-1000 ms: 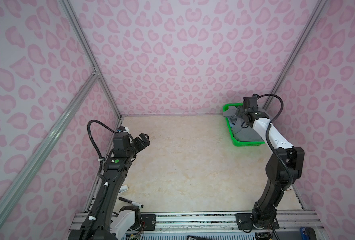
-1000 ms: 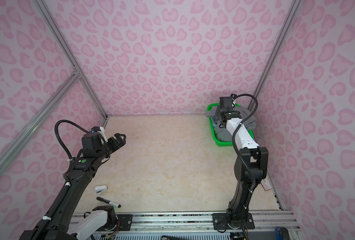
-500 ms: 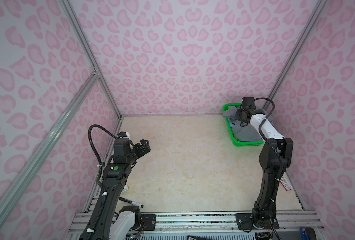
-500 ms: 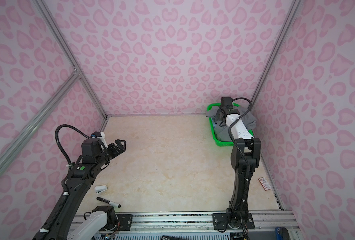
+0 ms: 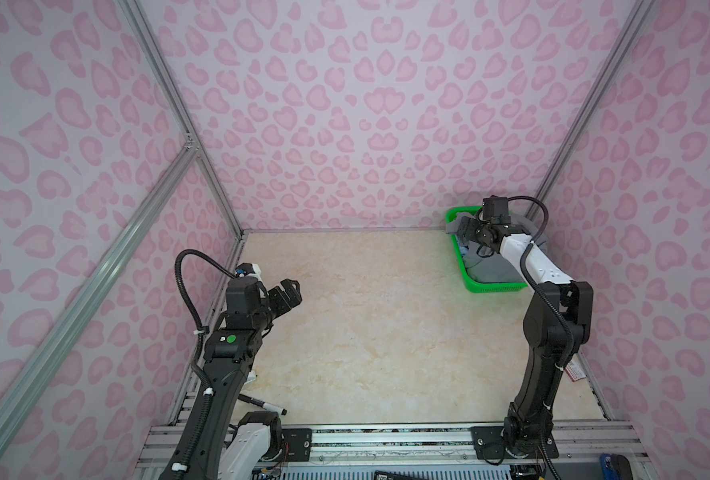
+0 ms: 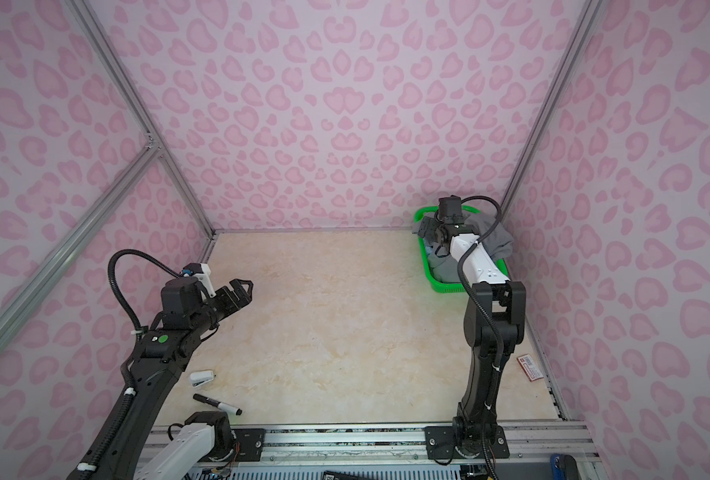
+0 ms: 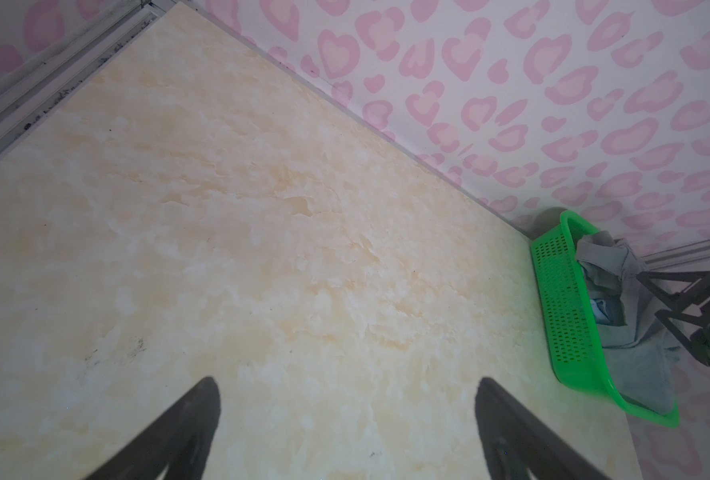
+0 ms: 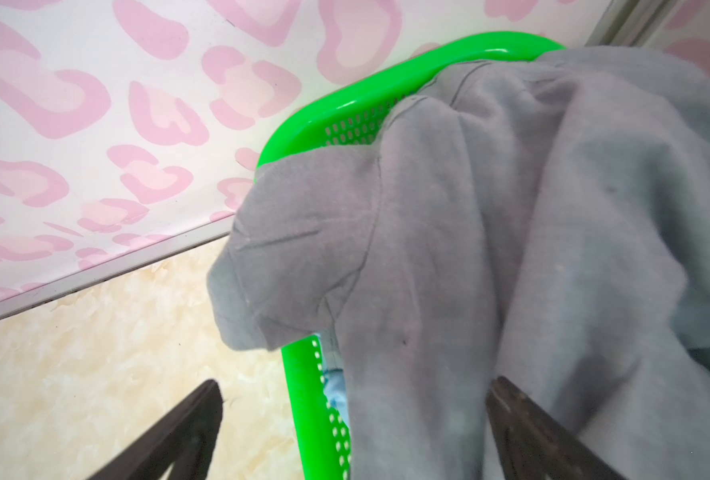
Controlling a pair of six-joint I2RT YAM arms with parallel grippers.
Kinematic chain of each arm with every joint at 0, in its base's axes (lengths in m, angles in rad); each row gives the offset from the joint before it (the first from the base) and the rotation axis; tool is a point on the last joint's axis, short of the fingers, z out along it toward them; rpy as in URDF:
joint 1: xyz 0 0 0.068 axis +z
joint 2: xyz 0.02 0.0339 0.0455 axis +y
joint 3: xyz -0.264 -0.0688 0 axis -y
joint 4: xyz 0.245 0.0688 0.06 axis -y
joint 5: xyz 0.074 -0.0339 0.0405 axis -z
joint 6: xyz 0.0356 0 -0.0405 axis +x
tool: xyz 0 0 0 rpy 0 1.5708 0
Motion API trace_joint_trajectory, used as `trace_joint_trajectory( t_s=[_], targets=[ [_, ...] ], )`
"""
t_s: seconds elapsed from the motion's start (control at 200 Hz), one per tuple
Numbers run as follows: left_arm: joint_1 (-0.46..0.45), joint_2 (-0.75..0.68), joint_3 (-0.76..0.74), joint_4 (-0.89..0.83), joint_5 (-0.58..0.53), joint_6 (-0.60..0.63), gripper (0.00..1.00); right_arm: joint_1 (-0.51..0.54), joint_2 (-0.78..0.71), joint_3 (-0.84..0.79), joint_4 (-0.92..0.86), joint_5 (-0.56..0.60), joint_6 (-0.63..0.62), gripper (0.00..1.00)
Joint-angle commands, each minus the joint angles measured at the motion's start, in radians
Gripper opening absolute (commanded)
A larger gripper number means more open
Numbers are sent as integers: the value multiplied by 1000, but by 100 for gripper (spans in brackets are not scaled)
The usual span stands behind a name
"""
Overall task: Fold and stack the long sleeve shirts
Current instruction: 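Reach the right gripper into the green basket and grasp the grey shirt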
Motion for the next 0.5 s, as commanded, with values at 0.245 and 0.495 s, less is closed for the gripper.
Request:
trace_joint_trajectory(
  t_s=[0.245,0.495],
  targets=[
    [0,-5,-5,16,15,3,97,-17,201,250,-245,52,-22,57],
    [1,-2,-2,15,15,3,97,7,82,153,-149,93,-16,4]
  ],
)
